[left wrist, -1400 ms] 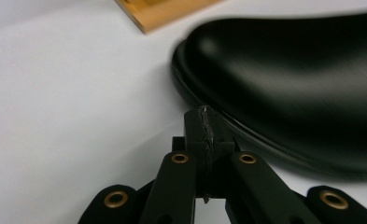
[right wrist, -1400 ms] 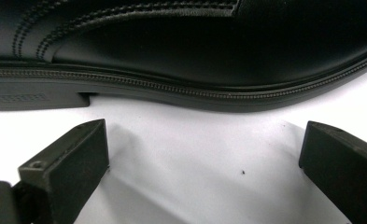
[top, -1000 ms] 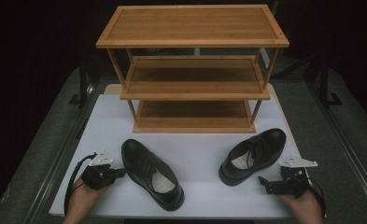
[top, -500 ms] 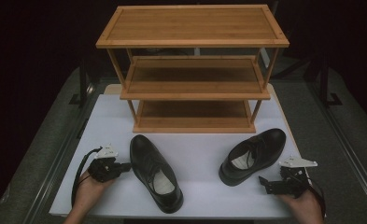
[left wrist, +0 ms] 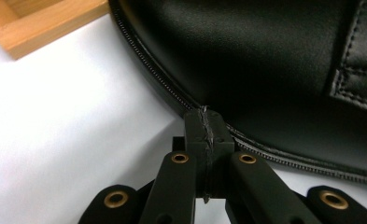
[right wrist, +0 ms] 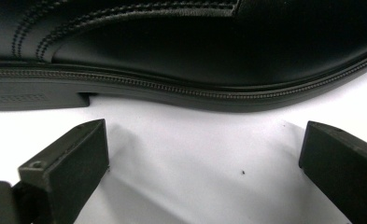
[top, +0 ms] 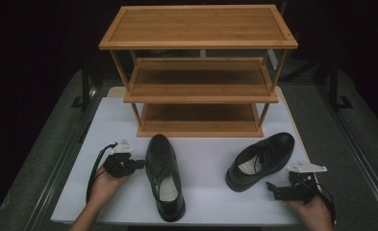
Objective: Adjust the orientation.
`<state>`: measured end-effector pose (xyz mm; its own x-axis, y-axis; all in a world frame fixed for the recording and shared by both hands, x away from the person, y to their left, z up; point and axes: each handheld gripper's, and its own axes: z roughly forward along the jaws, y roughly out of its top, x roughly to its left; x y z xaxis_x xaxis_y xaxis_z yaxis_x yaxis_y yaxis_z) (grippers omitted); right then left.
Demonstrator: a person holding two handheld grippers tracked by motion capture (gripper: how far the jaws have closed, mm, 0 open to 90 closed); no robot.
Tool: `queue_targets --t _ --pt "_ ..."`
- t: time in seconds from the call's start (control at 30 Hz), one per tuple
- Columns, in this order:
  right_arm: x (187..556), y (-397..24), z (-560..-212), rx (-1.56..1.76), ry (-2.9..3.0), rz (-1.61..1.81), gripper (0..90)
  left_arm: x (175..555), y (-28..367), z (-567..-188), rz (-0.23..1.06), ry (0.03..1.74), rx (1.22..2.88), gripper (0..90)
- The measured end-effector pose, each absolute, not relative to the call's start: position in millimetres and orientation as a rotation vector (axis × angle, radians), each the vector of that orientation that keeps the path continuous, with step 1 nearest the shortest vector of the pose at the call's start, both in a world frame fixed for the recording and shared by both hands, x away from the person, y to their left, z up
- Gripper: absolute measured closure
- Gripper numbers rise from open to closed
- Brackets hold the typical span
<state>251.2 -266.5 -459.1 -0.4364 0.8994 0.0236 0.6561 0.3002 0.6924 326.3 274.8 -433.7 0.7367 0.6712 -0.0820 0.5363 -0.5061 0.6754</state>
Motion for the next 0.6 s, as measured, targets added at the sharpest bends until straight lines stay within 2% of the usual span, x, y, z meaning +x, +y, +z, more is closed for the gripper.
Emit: queue_targets --t 0.37,0.6 --pt "251.2 -266.5 -459.1 1.394 2.204 0.907 1.2 343.1 249.7 -434.0 0.273 0.884 2.243 90.0" --pt "251.1 -266.6 -459.2 1.393 2.204 0.907 1.2 334.9 252.7 -428.0 0.253 0.861 2.226 90.0"
